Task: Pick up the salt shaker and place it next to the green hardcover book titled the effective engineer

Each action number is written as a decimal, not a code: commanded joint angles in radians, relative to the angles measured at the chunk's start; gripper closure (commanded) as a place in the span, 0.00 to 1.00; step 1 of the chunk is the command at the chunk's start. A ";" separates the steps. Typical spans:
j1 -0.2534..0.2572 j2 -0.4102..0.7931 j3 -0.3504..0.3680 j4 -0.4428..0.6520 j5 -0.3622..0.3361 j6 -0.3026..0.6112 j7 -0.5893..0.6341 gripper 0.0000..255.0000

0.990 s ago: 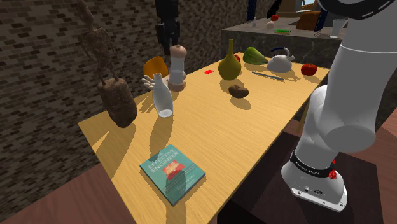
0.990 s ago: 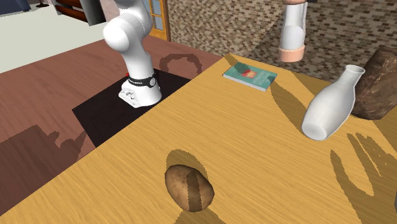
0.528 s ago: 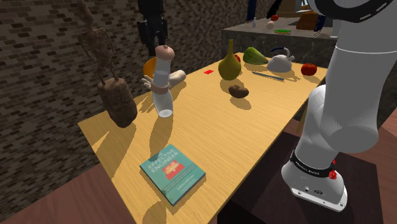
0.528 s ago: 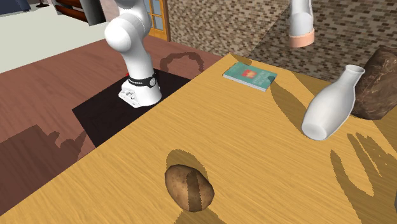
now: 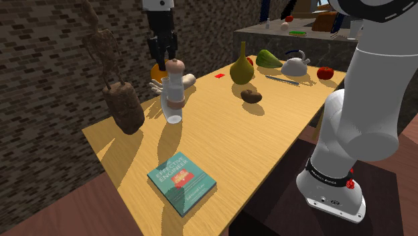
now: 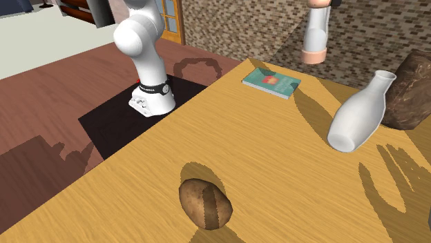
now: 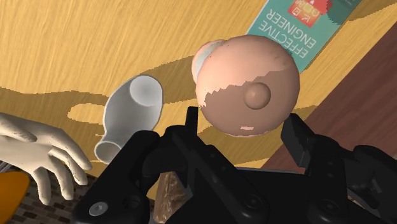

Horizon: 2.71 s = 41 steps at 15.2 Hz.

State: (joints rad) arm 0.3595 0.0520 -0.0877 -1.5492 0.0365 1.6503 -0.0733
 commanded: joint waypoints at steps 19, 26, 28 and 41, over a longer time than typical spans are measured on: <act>0.002 -0.017 0.001 -0.292 0.000 0.276 -0.007 1.00; 0.002 -0.001 0.002 -0.367 0.003 0.367 -0.011 1.00; 0.002 0.005 0.002 -0.387 0.005 0.393 -0.012 1.00; 0.001 0.048 0.002 -0.468 0.012 0.515 -0.020 1.00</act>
State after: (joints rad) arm 0.3611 0.0998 -0.0853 -2.0157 0.0483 2.1642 -0.0928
